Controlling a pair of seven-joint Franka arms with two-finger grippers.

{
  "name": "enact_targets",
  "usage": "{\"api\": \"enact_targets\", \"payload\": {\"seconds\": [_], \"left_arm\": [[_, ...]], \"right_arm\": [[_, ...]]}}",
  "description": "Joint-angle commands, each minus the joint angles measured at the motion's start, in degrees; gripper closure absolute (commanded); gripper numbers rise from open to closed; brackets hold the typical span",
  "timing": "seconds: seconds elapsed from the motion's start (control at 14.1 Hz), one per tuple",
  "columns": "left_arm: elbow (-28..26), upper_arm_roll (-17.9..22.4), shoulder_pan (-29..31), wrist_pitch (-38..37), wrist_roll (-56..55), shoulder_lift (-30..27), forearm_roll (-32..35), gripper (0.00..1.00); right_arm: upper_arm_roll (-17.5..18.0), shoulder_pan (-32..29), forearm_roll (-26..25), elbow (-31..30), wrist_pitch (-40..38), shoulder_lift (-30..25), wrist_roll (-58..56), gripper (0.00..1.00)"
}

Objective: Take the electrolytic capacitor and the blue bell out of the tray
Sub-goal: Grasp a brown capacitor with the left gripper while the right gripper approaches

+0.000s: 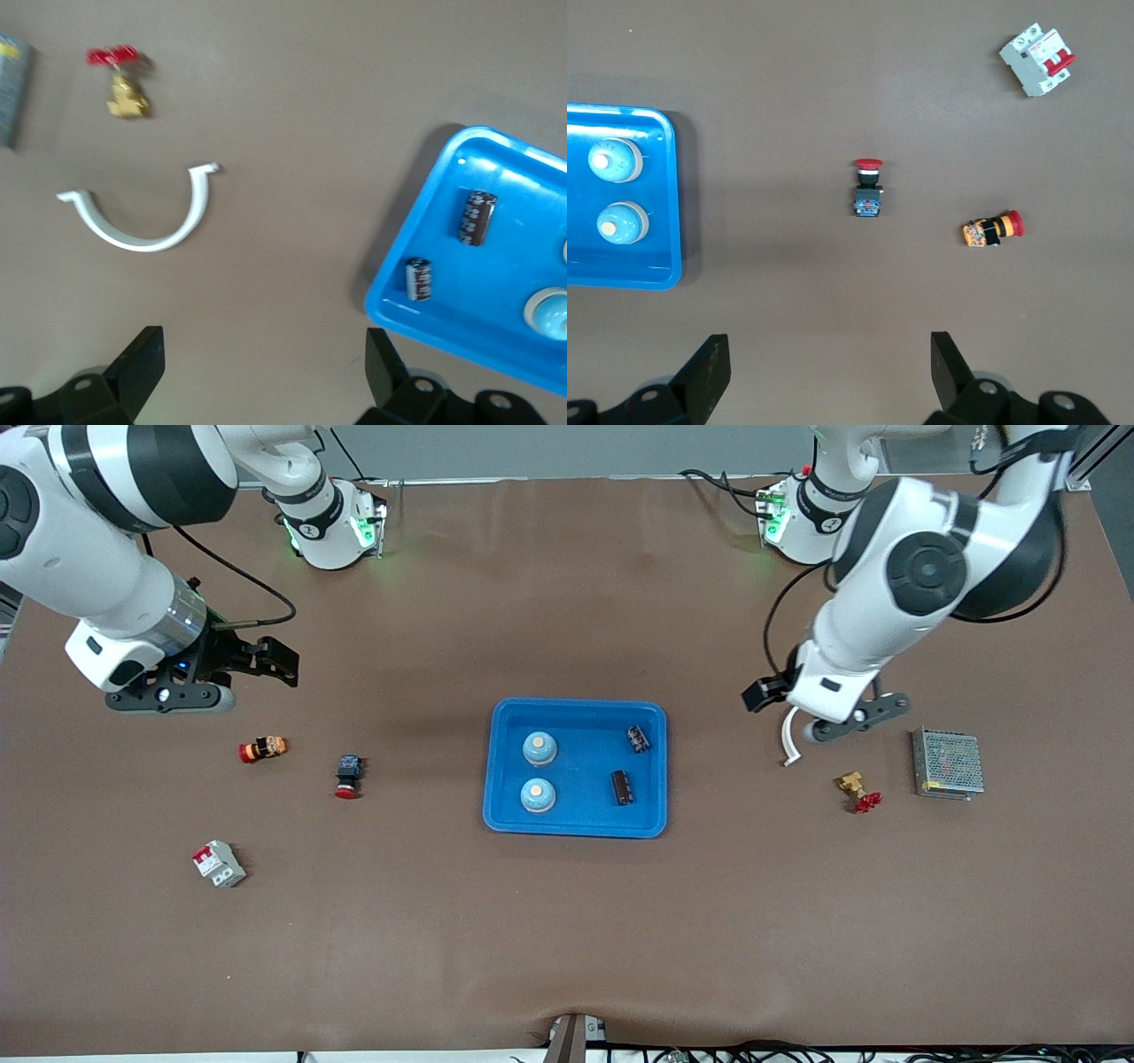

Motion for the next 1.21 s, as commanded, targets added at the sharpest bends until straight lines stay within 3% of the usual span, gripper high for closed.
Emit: {"api": "enact_targets", "payload": {"seconds": [0.0,0.71,1.14], "left_arm": [[-1.3,-1.9,-1.1,4.6,-6.3,2.5,-0.1,0.02],[-1.3,-1.8,-10.8,21.1,-26.9,16.9,8.8,0.20],[-0.6,-1.7,-13.6,26.2,-31.2,23.0,13.5,0.25]], "right_arm": [[-0.4,1.4,0.7,0.0,1.1,0.8,2.1,0.00],[-0.4,5.5,0.6,0.0,4.3,3.9,7.7,0.00],[-0.4,5.7,0.6,-0.1,4.6,4.0,7.9,0.00]]}}
